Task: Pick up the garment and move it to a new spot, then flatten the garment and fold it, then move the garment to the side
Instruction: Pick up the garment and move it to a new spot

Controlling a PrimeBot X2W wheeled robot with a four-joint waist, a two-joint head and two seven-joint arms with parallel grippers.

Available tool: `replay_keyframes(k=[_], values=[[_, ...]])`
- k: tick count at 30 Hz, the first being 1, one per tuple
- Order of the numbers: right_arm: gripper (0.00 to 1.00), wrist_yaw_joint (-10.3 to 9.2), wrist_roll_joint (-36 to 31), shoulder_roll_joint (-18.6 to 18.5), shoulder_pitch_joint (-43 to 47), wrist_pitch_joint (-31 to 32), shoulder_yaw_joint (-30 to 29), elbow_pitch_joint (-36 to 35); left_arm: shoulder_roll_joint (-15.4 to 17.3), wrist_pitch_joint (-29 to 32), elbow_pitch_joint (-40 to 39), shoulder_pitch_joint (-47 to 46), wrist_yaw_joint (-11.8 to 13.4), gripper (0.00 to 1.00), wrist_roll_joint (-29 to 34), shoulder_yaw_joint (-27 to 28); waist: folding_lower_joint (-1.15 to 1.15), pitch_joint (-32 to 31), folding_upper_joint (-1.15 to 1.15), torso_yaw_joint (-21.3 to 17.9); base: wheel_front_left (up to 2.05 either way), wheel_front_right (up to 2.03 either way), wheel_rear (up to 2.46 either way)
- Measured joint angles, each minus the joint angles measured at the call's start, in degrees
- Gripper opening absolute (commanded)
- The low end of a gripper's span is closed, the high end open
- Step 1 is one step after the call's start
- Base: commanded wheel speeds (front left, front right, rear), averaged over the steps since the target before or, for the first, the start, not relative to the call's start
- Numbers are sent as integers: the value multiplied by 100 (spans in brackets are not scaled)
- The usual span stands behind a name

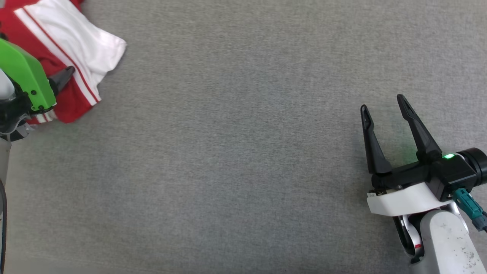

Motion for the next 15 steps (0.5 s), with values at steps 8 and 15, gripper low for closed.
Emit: replay_keyframes(k=[8,15], values=[[100,0,0,31,-54,1,9,1,160,167,225,-56,2,0,-327,-20,-1,239,0,-319,0,0,0],[100,0,0,59,-54,0,-33,76,148,-364,144,37,2,0,-379,-124,-1,43,0,-343,0,0,0]])
